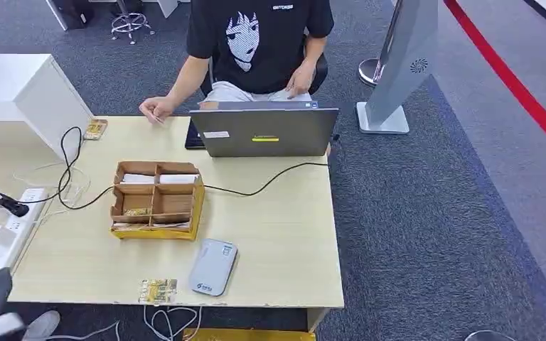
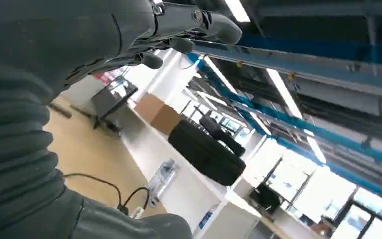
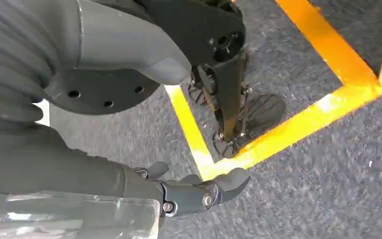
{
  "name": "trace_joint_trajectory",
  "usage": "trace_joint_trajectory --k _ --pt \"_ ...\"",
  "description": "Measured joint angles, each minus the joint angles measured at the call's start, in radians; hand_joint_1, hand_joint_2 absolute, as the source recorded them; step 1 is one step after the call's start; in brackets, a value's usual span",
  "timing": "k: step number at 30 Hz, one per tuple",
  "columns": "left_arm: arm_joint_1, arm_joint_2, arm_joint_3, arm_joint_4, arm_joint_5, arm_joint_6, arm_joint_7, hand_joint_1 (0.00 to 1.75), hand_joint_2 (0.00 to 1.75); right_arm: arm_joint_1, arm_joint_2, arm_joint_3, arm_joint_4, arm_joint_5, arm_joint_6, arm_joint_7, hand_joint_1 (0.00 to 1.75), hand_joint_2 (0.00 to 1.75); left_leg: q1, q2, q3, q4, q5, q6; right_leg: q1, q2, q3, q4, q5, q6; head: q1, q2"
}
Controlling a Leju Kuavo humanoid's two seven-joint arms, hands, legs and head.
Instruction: Pass the card to the sensor for recognition and then transmit it.
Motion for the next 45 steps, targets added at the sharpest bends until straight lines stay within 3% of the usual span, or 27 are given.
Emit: trace_joint_trajectory --k 1,4,6,11,15,20,29,36,37,45 --pt "-0.068 0.072 -0.027 0.062 -0.071 -0.011 0.057 0.00 1.75 -0.004 0.000 0.010 0.000 0.016 0.006 0.000 0.00 1.75 0.000 -0.001 0.000 0.000 0.001 -0.001 0.000 0.000 0.000 0.001 0.001 -0.001 0.001 0.000" --pt "-0.291 0.216 -0.110 0.263 -0.224 -0.054 0.170 0.00 1.75 -0.015 -0.002 0.036 0.000 0.056 0.014 0.011 0.00 1.75 0.001 0.000 -0.001 0.000 0.005 -0.003 0.001 0.000 -0.003 0.002 0.004 -0.005 -0.001 0.000" --pt "-0.447 0.305 -0.187 0.459 -0.329 -0.075 0.228 0.00 1.75 -0.017 -0.004 0.054 0.000 0.082 0.018 0.015 0.00 1.75 0.001 0.000 -0.003 0.000 0.008 -0.004 0.001 0.001 -0.004 0.003 0.007 -0.005 0.000 0.000" --pt "-0.770 0.409 -0.377 0.847 -0.523 -0.092 0.290 0.00 1.75 -0.018 -0.005 0.082 0.001 0.120 0.019 0.029 0.00 1.75 0.001 0.009 -0.006 0.000 0.009 -0.003 0.001 0.010 -0.009 0.003 0.012 -0.004 0.000 0.000" --pt "-0.931 0.437 -0.507 1.055 -0.590 -0.100 0.306 0.00 1.75 -0.018 -0.005 0.092 0.001 0.134 0.020 0.029 0.00 1.75 0.000 0.013 -0.007 0.000 0.008 -0.003 0.000 0.014 -0.010 0.003 0.013 -0.004 -0.001 0.000" --pt "-1.016 0.449 -0.579 1.185 -0.599 -0.099 0.308 0.00 1.75 -0.017 -0.006 0.104 0.002 0.136 0.020 0.029 0.00 1.75 0.000 0.013 -0.009 0.000 0.008 -0.003 0.000 0.015 -0.012 0.003 0.012 -0.004 -0.001 0.000" --pt "-1.085 0.432 -0.659 1.248 -0.603 -0.029 0.297 0.00 1.75 -0.016 -0.006 0.106 0.002 0.137 0.013 0.029 0.00 1.75 0.000 0.013 -0.009 0.000 0.008 -0.003 0.000 0.014 -0.012 0.003 0.012 -0.004 -0.001 0.000" --pt "-1.099 0.425 -0.692 1.248 -0.586 -0.026 0.300 0.00 1.75 -0.016 -0.006 0.106 0.002 0.139 0.010 0.029 0.00 1.75 0.000 0.012 -0.009 0.000 0.008 -0.003 0.000 0.013 -0.012 0.003 0.012 -0.004 -0.001 0.000" --pt "-1.100 0.424 -0.693 1.248 -0.586 -0.026 0.300 1.75 1.75 -0.016 -0.006 0.106 0.002 0.139 0.010 0.029 0.00 1.75 0.000 0.012 -0.009 0.000 0.008 -0.003 0.000 0.013 -0.012 0.003 0.012 -0.004 -0.001 0.000" --pt "-1.101 0.423 -0.707 1.248 -0.543 -0.034 0.297 1.75 1.75 -0.016 -0.006 0.106 0.002 0.146 0.010 0.027 0.00 1.75 0.000 0.011 -0.009 0.000 0.008 -0.003 0.000 0.012 -0.012 0.003 0.012 -0.004 -0.001 0.000"
